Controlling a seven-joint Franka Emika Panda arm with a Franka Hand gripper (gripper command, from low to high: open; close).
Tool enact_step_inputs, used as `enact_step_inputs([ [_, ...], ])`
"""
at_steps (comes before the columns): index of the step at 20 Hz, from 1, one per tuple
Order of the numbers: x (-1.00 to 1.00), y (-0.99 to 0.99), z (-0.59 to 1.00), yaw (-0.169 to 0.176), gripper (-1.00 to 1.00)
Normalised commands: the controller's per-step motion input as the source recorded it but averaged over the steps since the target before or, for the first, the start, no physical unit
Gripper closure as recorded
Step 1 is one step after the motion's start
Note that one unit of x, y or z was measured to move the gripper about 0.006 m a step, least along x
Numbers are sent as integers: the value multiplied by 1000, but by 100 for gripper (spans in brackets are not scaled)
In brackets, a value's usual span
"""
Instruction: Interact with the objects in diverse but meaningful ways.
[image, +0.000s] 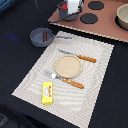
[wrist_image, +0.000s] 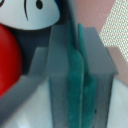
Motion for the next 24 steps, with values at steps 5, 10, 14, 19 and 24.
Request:
enact_step_inputs([
  [5,550,162,505,-116,100],
  [10,712,1,190,-136,100],
  [14,867,7,66,-97,100],
  [19,914,87,0,-70,100],
  [24,770,294,-11,-48,100],
])
